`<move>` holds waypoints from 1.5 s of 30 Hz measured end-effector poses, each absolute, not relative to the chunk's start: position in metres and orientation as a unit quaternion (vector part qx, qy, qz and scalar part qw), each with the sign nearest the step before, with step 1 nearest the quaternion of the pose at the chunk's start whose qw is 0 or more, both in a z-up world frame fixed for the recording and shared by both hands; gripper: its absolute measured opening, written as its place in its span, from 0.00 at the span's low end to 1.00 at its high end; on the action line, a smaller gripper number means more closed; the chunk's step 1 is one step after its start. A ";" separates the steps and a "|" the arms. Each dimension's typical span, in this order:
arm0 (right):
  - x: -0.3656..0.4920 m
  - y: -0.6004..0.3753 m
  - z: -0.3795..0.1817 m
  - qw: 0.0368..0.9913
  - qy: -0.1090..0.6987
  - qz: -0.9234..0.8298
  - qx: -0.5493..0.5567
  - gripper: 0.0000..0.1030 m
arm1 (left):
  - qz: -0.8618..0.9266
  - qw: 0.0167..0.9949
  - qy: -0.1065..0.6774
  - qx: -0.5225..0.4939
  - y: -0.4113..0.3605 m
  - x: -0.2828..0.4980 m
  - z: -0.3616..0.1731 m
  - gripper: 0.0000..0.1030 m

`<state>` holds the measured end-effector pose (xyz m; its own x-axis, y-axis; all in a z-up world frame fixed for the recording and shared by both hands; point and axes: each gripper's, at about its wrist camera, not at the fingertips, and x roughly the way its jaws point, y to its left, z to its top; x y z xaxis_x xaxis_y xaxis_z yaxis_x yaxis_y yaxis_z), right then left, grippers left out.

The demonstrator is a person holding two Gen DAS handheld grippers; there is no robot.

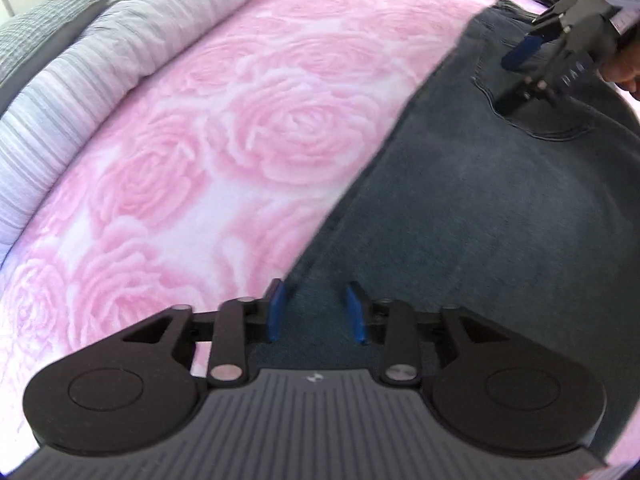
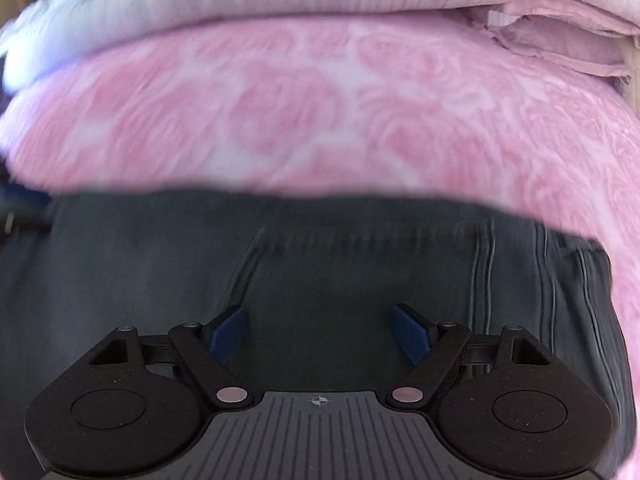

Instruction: Fold clothes

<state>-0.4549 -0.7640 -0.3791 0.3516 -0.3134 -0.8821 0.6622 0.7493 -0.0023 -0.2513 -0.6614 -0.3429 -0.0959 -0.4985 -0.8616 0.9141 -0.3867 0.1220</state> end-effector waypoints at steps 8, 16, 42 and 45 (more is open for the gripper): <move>-0.475 -0.740 -0.350 0.814 0.441 -0.326 0.191 0.84 | -0.680 0.525 0.242 0.451 -0.646 -0.239 -0.313 0.28; -0.509 -0.687 -0.348 0.797 0.481 -0.327 0.165 0.84 | -0.603 0.567 0.295 0.477 -0.556 -0.209 -0.290 0.28; -0.162 -0.258 -0.349 0.891 0.418 0.033 -0.175 0.66 | -0.539 0.669 0.253 0.444 -0.273 0.002 -0.247 0.35; -0.112 -0.225 -0.382 0.877 0.433 0.040 -0.205 0.65 | -0.546 0.678 0.243 0.426 -0.261 0.029 -0.247 0.35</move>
<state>-0.1125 -0.2249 -0.3816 0.6224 -0.1064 -0.7755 -0.2480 0.9129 -0.3243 0.0290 -0.2614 -0.2474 0.2842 -0.5338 -0.7964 0.9491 0.0390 0.3126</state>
